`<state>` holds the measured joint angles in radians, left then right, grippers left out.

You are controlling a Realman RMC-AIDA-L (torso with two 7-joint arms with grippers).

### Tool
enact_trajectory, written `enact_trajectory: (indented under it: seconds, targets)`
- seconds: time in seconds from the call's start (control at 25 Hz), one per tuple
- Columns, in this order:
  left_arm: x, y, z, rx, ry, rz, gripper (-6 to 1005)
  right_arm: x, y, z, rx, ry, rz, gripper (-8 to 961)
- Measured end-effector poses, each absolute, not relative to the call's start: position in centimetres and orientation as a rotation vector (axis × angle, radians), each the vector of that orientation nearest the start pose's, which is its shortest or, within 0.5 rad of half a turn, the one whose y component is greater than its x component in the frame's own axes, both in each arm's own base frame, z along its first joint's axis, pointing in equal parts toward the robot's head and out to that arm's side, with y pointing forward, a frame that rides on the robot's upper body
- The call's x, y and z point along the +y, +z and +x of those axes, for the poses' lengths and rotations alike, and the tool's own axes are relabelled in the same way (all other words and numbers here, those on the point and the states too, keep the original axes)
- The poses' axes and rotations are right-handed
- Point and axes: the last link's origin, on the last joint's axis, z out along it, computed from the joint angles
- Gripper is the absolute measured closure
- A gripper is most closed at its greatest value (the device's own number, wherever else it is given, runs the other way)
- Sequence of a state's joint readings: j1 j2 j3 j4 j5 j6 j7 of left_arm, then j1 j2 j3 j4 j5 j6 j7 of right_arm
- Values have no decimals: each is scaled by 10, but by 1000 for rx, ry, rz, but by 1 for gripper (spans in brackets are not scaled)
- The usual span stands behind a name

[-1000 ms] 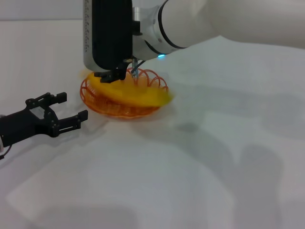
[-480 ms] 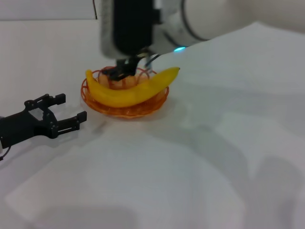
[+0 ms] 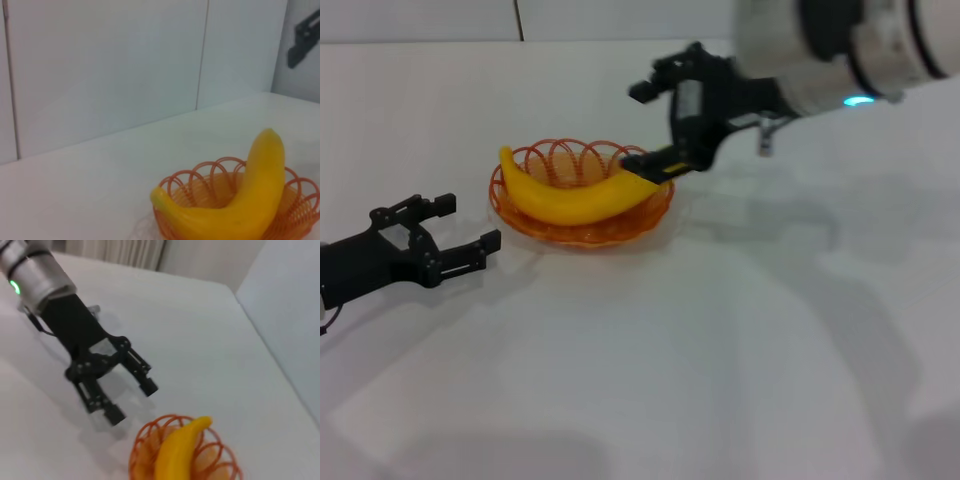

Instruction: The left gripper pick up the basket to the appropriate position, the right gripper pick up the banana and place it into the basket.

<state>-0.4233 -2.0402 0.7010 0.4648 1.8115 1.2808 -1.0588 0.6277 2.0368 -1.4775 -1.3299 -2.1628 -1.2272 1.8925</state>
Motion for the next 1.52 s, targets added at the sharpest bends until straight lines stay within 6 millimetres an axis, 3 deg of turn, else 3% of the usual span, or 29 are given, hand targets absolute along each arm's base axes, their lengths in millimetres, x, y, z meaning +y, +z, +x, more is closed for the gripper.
enact_trajectory:
  seconds: [0.36,0.88,1.16,1.52]
  targets:
    - [320,-3,-329,-591,-562,-2424,123,372,5,150,36,185,-2893,177]
    - [323,-4,-324,-562,-594,-2415,123,373,7,214,243,328,-2845,177]
    - [322,-4,-323,-562,-599,-2414,123,372,4,232,295,369,-2813,177]
    - [322,-6,-324,-570,-593,-2421,123,372,2,238,317,344,-2804,178]
